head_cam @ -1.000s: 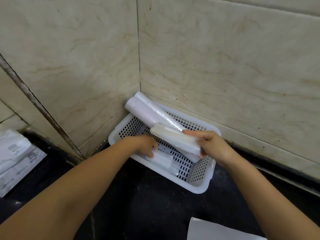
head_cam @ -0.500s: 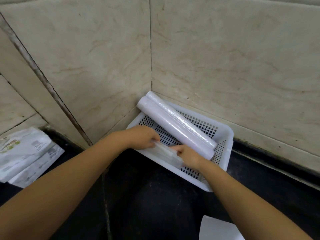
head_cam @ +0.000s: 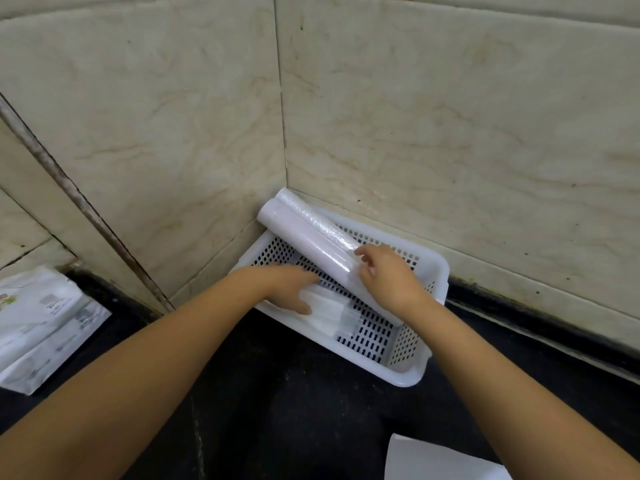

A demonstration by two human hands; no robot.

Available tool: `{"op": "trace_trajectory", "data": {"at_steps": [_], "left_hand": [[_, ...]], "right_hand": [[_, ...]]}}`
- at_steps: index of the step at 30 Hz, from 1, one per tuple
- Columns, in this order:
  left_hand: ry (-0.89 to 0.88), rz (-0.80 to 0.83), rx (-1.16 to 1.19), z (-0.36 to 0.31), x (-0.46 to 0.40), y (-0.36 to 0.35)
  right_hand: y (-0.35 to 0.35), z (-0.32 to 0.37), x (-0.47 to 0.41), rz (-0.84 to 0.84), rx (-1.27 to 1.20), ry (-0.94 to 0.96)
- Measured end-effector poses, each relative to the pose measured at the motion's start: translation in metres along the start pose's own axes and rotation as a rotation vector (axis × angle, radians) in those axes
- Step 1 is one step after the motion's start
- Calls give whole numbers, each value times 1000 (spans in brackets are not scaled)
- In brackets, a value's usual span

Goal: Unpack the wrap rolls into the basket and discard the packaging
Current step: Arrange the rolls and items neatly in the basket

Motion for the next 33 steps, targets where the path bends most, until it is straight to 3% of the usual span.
{"op": "trace_trajectory", "data": {"at_steps": [2, 4, 7, 9, 12, 14, 17, 20, 24, 28, 33], "left_hand": [[-41, -10, 20, -6, 2, -4], [-58, 85, -17, -9, 0, -20], [-25, 206, -17, -4, -6, -38], [-35, 124, 88, -3, -11, -31], [-44, -145, 387, 1, -9, -3], [-45, -291, 430, 5, -6, 17], [-113, -545, 291, -3, -1, 54], [-217, -767, -12, -33, -9, 76], [-5, -595, -277, -36, -35, 61], [55, -736, -343, -35, -14, 49], [11, -778, -347, -32, 11, 29]], "right_hand": [[-22, 5, -2, 46, 188, 30], [-35, 5, -4, 15, 347, 19], [-37, 7, -9, -41, 385, -2], [-38, 7, -11, -15, 316, -1], [-30, 5, -8, -3, 152, 27], [-14, 4, -5, -33, 42, 43], [17, 0, -10, -117, -88, 48], [47, -11, -23, -194, -118, 27], [45, -20, -35, -130, -33, 19], [25, -18, -43, -69, -24, 33], [-10, -25, -52, 30, -76, -32]]}}
Point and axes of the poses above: each hand's wrist, its own x-axis away from the middle knuckle, its own y-axis out of the back of the hand, z = x × y, the point moved 9 cm from there along -x, towards the middle knuckle, and after that the axes turned 3 degrees about -y, right-handed, at the moved point
